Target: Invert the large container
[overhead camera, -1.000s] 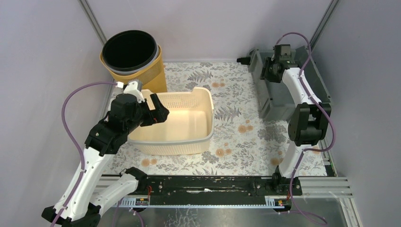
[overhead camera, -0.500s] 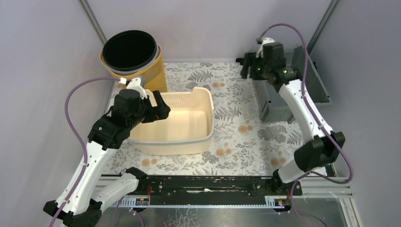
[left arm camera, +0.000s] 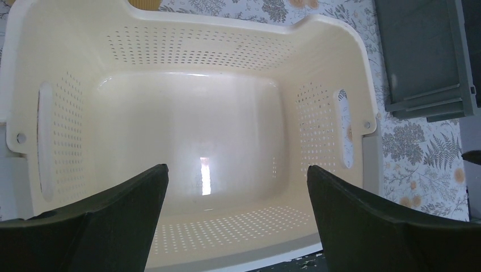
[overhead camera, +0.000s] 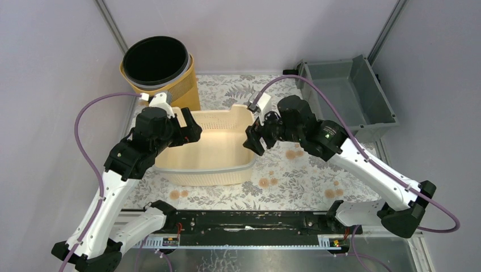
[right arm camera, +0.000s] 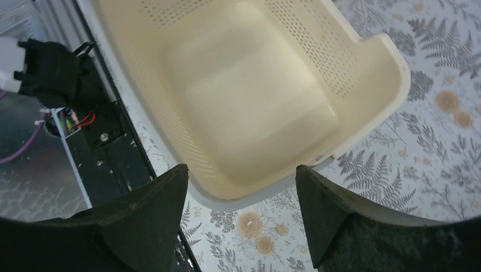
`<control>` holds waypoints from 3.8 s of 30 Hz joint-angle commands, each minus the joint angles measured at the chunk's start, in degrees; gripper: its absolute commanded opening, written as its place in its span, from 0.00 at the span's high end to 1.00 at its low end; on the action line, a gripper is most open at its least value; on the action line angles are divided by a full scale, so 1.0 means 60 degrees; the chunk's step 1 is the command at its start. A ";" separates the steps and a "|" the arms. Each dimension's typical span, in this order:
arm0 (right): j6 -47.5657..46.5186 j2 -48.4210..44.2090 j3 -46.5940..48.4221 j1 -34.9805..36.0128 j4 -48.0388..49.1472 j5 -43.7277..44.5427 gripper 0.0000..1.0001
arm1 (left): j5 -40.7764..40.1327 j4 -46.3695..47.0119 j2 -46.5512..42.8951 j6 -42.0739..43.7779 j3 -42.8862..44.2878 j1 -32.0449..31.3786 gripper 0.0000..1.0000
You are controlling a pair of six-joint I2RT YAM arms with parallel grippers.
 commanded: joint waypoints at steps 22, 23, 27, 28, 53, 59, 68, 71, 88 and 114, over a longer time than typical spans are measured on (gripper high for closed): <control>-0.2496 0.3087 0.1465 0.2736 -0.0653 -0.0600 0.28 | -0.0852 0.0197 -0.2188 -0.0811 0.0712 0.0026 0.00; -0.2537 0.3261 0.1645 0.2741 -0.0784 -0.0607 0.29 | -0.0801 0.0242 -0.2382 -0.0797 0.0848 0.0034 0.00; -0.2713 0.4014 0.2512 0.2880 -0.1446 -0.0611 0.31 | -0.0497 0.0739 -0.3181 -0.0704 0.1101 0.0042 0.00; -0.2758 0.4322 0.2774 0.2925 -0.1628 -0.0575 0.32 | -0.0372 0.0879 -0.3343 -0.0643 0.1120 0.0038 0.00; -0.3526 0.7778 0.6245 0.3905 -0.4043 -0.0190 0.52 | 0.1426 0.1171 -0.3725 0.0046 0.1130 0.0035 0.00; -0.3593 0.8349 0.6974 0.3905 -0.4635 -0.0138 0.62 | 0.1448 0.1155 -0.3705 0.0089 0.1199 0.0042 0.00; -0.3174 0.8895 0.7717 0.3905 -0.5615 0.0939 0.88 | 0.1463 0.1115 -0.3638 0.0088 0.1201 0.0039 0.00; -0.2975 0.8982 0.7853 0.3905 -0.5689 0.1217 1.00 | 0.1462 0.1134 -0.3604 0.0103 0.1189 0.0043 0.00; -0.1777 0.7136 0.8180 0.3751 -0.5264 0.1813 1.00 | 0.1169 0.1169 -0.3734 0.0030 0.1198 0.0035 0.00; 0.0841 0.5629 0.9070 0.0775 -0.4850 -0.0483 1.00 | 0.0885 0.1555 -0.3867 -0.0195 0.1055 0.0035 0.00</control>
